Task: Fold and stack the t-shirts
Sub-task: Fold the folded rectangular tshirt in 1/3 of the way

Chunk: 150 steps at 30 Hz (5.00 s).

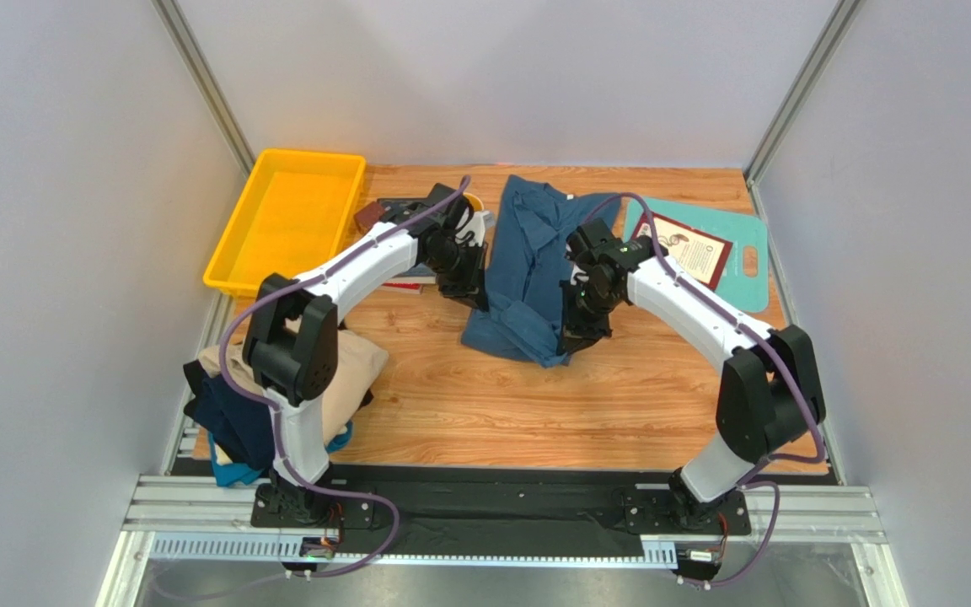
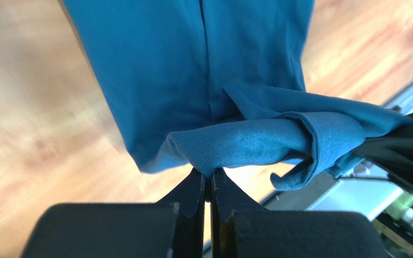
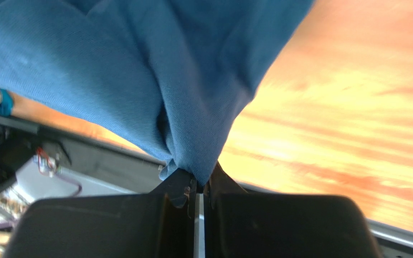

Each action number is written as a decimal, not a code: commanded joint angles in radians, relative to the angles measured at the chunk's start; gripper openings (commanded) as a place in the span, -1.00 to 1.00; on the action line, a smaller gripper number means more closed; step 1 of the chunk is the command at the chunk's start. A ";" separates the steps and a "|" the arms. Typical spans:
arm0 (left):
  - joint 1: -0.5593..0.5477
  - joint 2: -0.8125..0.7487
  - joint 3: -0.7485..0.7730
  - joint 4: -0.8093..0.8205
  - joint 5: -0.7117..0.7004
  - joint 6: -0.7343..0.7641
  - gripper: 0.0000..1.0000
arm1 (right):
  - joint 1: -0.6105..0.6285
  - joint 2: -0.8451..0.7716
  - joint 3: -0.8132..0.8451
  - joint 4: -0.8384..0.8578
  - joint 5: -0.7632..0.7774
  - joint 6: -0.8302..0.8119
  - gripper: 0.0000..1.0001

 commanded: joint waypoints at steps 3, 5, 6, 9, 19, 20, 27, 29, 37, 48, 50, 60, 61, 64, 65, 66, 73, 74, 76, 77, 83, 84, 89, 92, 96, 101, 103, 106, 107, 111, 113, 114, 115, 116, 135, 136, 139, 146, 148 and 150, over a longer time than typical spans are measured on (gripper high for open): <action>-0.001 0.134 0.191 -0.009 -0.092 0.077 -1.00 | -0.094 0.118 0.150 -0.016 0.099 -0.075 -1.00; -0.001 0.165 0.249 -0.028 -0.111 0.090 -1.00 | -0.110 0.181 0.215 -0.027 0.107 -0.095 -1.00; -0.001 0.191 0.263 -0.029 -0.114 0.094 -1.00 | -0.118 0.199 0.233 -0.032 0.119 -0.101 -0.99; -0.002 0.234 0.322 -0.041 -0.131 0.106 -1.00 | -0.133 0.276 0.304 -0.041 0.128 -0.122 -0.97; -0.001 0.317 0.409 -0.054 -0.148 0.122 -1.00 | -0.165 0.392 0.459 -0.052 0.148 -0.121 -0.95; -0.001 0.326 0.426 -0.052 -0.145 0.120 -1.00 | -0.170 0.400 0.466 -0.053 0.146 -0.121 -0.95; -0.001 0.415 0.523 -0.038 -0.132 0.114 -1.00 | -0.184 0.465 0.509 -0.062 0.162 -0.113 -0.95; -0.001 0.444 0.558 -0.040 -0.131 0.114 -0.99 | -0.182 0.483 0.509 -0.065 0.163 -0.112 -0.95; -0.002 0.475 0.576 -0.043 -0.177 0.103 -0.29 | -0.184 0.529 0.523 -0.066 0.208 -0.110 -0.31; -0.002 0.371 0.572 -0.022 -0.238 0.108 -0.01 | -0.203 0.503 0.589 -0.033 0.156 -0.095 -0.06; -0.002 0.345 0.553 -0.011 -0.221 0.105 -0.01 | -0.207 0.508 0.592 -0.033 0.127 -0.096 -0.06; -0.010 0.221 0.422 0.000 -0.063 0.094 -0.01 | -0.217 0.471 0.508 0.008 0.079 -0.072 -0.51; -0.013 0.207 0.379 0.003 -0.057 0.097 -0.02 | -0.226 0.466 0.493 0.017 0.074 -0.064 -0.75; -0.027 0.161 0.279 0.027 -0.037 0.108 -0.04 | -0.256 0.457 0.445 0.056 0.036 -0.026 -1.00; -0.034 0.145 0.256 0.035 -0.024 0.108 -0.05 | -0.265 0.460 0.425 0.068 0.015 -0.017 -1.00; -0.037 0.141 0.218 0.041 -0.017 0.109 -0.06 | -0.272 0.462 0.419 0.073 0.007 -0.003 -1.00; -0.085 0.147 0.121 0.083 -0.025 0.122 -0.10 | -0.317 0.446 0.371 0.100 -0.021 0.017 -1.00; -0.090 0.150 0.115 0.093 -0.030 0.116 -0.11 | -0.322 0.446 0.368 0.108 -0.036 0.022 -1.00; -0.096 0.165 0.110 0.123 -0.030 0.106 -0.11 | -0.335 0.449 0.364 0.119 -0.059 0.031 -1.00; -0.097 0.173 0.110 0.133 -0.031 0.105 -0.12 | -0.338 0.452 0.362 0.120 -0.068 0.034 -1.00; -0.105 0.249 0.118 0.146 -0.074 0.087 -0.17 | -0.360 0.486 0.376 0.143 -0.140 0.059 -1.00; -0.105 0.260 0.113 0.146 -0.080 0.086 -0.17 | -0.363 0.495 0.380 0.146 -0.150 0.060 -1.00; -0.111 0.277 0.075 0.140 -0.088 0.080 -0.18 | -0.371 0.515 0.402 0.163 -0.200 0.102 -1.00; -0.111 0.280 0.061 0.124 -0.085 0.080 -0.20 | -0.380 0.515 0.403 0.175 -0.215 0.132 -1.00; -0.120 0.274 0.044 0.101 -0.086 0.086 -0.21 | -0.406 0.515 0.400 0.195 -0.251 0.177 -1.00; -0.133 0.271 0.026 0.080 -0.085 0.099 -0.23 | -0.438 0.517 0.391 0.214 -0.288 0.227 -1.00; -0.136 0.265 0.020 0.077 -0.086 0.103 -0.23 | -0.449 0.512 0.377 0.232 -0.288 0.249 -1.00; -0.140 0.262 0.013 0.069 -0.091 0.109 -0.23 | -0.464 0.505 0.367 0.253 -0.288 0.282 -1.00; -0.140 0.260 0.012 0.070 -0.089 0.111 -0.24 | -0.469 0.506 0.365 0.258 -0.288 0.292 -1.00; -0.149 0.259 0.007 0.057 -0.088 0.123 -0.24 | -0.480 0.518 0.380 0.290 -0.315 0.336 -1.00; -0.154 0.259 0.004 0.054 -0.086 0.129 -0.24 | -0.481 0.537 0.405 0.295 -0.326 0.359 -1.00; -0.162 0.259 0.003 0.048 -0.088 0.136 -0.24 | -0.481 0.543 0.414 0.301 -0.337 0.367 -1.00; -0.163 0.260 -0.002 0.044 -0.089 0.140 -0.24 | -0.483 0.549 0.431 0.301 -0.340 0.375 -1.00; -0.172 0.263 -0.005 0.041 -0.089 0.145 -0.25 | -0.483 0.560 0.439 0.304 -0.341 0.391 -1.00; -0.215 0.243 -0.086 0.005 -0.088 0.182 -0.28 | -0.532 0.610 0.598 0.349 -0.384 0.485 -0.39; -0.217 0.237 -0.088 0.003 -0.085 0.183 -0.28 | -0.533 0.607 0.606 0.350 -0.390 0.470 -0.39; -0.217 0.211 -0.079 0.001 -0.106 0.179 -0.25 | -0.533 0.577 0.618 0.300 -0.416 0.394 -0.38; -0.217 0.211 0.010 -0.003 -0.122 0.148 -0.21 | -0.462 0.364 0.418 0.002 -0.384 0.062 -0.39; -0.217 0.228 0.026 0.000 -0.122 0.140 -0.21 | -0.422 0.289 0.356 -0.021 -0.380 0.034 -0.39; -0.215 0.234 0.029 0.001 -0.123 0.137 -0.21 | -0.397 0.232 0.272 -0.018 -0.371 0.023 -0.40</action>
